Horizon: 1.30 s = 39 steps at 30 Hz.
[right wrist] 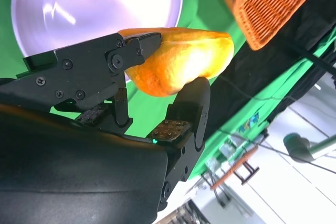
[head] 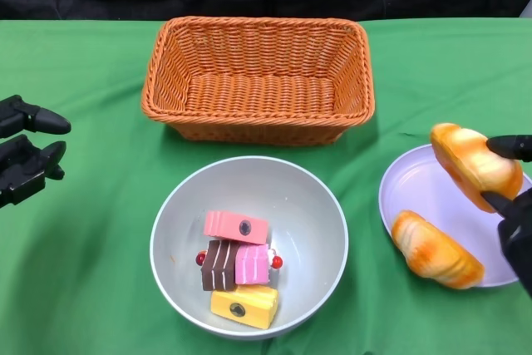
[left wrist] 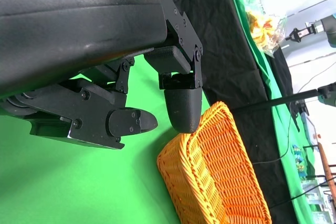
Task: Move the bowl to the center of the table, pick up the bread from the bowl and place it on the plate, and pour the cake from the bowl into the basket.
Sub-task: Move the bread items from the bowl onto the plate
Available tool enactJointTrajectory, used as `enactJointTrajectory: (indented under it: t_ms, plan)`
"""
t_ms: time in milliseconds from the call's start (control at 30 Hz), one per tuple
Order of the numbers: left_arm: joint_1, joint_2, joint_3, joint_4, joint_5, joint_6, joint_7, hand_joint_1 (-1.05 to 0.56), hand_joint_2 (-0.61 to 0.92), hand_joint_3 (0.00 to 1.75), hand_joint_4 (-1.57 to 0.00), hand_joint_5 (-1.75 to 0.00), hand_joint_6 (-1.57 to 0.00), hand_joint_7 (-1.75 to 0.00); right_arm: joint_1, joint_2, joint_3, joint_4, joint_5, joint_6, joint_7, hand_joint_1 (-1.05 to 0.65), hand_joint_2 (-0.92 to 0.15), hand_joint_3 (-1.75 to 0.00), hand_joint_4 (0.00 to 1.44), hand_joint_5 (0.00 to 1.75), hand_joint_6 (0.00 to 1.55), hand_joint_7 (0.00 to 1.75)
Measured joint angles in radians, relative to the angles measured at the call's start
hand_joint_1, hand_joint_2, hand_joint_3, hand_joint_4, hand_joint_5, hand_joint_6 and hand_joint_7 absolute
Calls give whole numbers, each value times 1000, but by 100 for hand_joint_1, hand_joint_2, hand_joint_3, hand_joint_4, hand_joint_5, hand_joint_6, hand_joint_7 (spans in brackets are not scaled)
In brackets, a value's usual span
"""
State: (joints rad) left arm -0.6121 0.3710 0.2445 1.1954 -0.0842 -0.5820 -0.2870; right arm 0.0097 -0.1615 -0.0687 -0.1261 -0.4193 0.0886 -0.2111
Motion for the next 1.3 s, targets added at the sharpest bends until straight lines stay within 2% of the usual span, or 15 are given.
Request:
enactJointTrajectory:
  t_ms: [167,333,400,500,633,933,1100,1167,1233,1267,1300]
  plan:
    - [0,0,1,2,0,0,0,1,92,39,-65,-160,-66,-119,-1,-10,9,51,-61,-75,-67,-14,-92,-2,77,158,94,54]
    - [0,0,0,3,0,0,5,1,92,39,-65,-160,-66,-118,-4,-57,31,127,-147,-147,-141,-10,-91,-1,76,155,96,51]
    - [0,0,0,3,0,1,6,0,92,40,-65,-160,-66,-118,-10,-76,43,161,-187,-169,-174,-10,-89,0,79,148,98,47]
    - [0,0,-1,4,0,1,6,0,92,40,-66,-161,-66,-118,-31,-109,69,215,-245,-179,-211,-12,-89,-1,78,145,99,43]
    - [-1,0,-2,4,1,1,8,0,92,40,-65,-160,-66,-118,-61,-120,83,265,-257,-178,-212,-12,-91,0,78,142,104,29]
    - [-1,1,-1,4,0,1,12,0,92,39,-65,-160,-67,-119,-158,-132,126,436,-246,-189,-197,-13,-90,0,79,141,110,20]
    - [-1,1,-1,4,0,1,12,1,92,39,-65,-161,-67,-119,-181,-136,144,467,-221,-197,-170,-15,-90,0,80,126,111,13]
    - [-1,1,-1,4,0,1,12,1,92,40,-65,-161,-66,-119,-182,-136,154,463,-215,-173,-133,-18,-91,-1,77,124,108,9]
    - [-1,1,-1,4,0,1,12,0,92,40,-65,-162,-66,-119,-182,-142,167,445,-219,-129,-89,-19,-91,0,77,113,107,6]
    - [-1,1,-1,4,0,1,12,0,92,40,-65,-162,-66,-119,-183,-147,176,434,-225,-112,-73,-19,-91,0,76,104,105,4]
    - [-1,1,-1,4,0,1,12,0,92,40,-64,-162,-66,-119,-183,-154,183,420,-229,-95,-55,-19,-91,0,81,79,101,2]
